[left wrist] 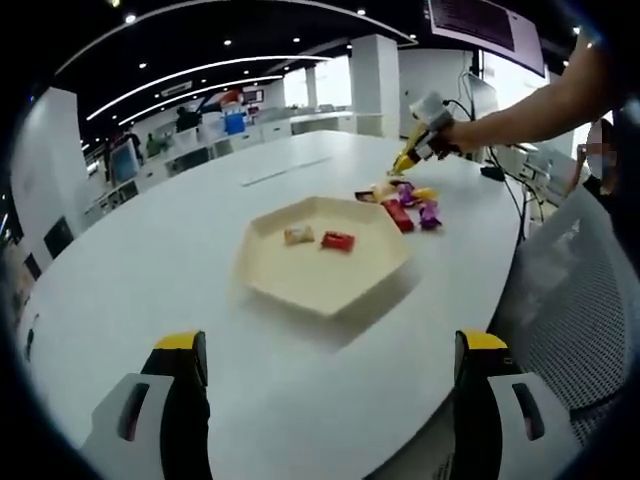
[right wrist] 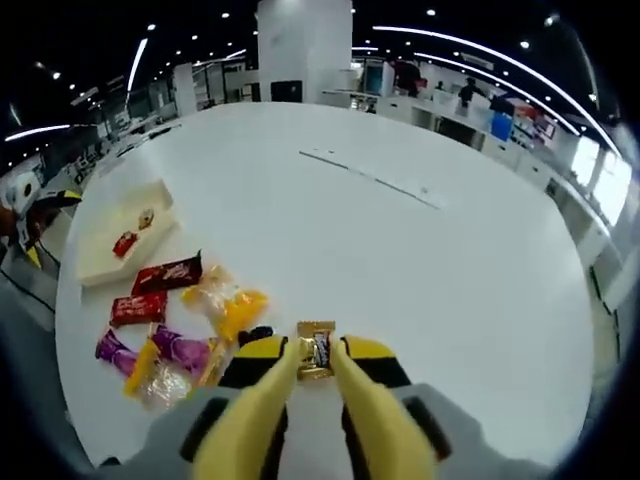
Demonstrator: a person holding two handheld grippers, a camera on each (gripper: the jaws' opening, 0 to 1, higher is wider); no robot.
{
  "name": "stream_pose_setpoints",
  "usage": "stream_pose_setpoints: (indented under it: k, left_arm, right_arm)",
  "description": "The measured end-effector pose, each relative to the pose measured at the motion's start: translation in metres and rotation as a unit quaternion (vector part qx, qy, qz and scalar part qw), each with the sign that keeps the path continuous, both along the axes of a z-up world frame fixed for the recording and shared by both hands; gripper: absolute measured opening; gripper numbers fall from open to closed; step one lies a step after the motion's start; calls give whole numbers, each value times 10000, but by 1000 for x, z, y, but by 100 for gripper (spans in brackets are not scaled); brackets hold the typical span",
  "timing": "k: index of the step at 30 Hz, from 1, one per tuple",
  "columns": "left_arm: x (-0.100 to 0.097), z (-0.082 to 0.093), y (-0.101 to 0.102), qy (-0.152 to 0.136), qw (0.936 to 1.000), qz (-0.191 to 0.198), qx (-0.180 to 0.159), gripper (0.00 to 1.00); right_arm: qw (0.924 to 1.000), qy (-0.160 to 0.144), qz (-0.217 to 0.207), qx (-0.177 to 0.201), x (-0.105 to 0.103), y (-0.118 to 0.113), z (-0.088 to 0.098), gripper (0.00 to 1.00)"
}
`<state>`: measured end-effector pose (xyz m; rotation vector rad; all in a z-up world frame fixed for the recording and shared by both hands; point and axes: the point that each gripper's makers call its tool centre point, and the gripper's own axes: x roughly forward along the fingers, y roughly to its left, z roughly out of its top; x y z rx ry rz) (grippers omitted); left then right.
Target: Place the target food into the container with the food tongs after gripping and lifting it, then release it inside without dropping or visibly crushing the food.
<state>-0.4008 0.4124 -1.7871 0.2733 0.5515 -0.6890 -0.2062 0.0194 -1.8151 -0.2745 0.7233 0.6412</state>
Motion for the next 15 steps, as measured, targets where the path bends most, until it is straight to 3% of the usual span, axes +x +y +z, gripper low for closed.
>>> stream_pose_setpoints:
  k: [15]
  left_arm:
    - [3, 4, 2, -85, 9999, 76, -80, 100]
  right_arm:
    - [10000, 16, 28, -38, 1, -8, 10, 19]
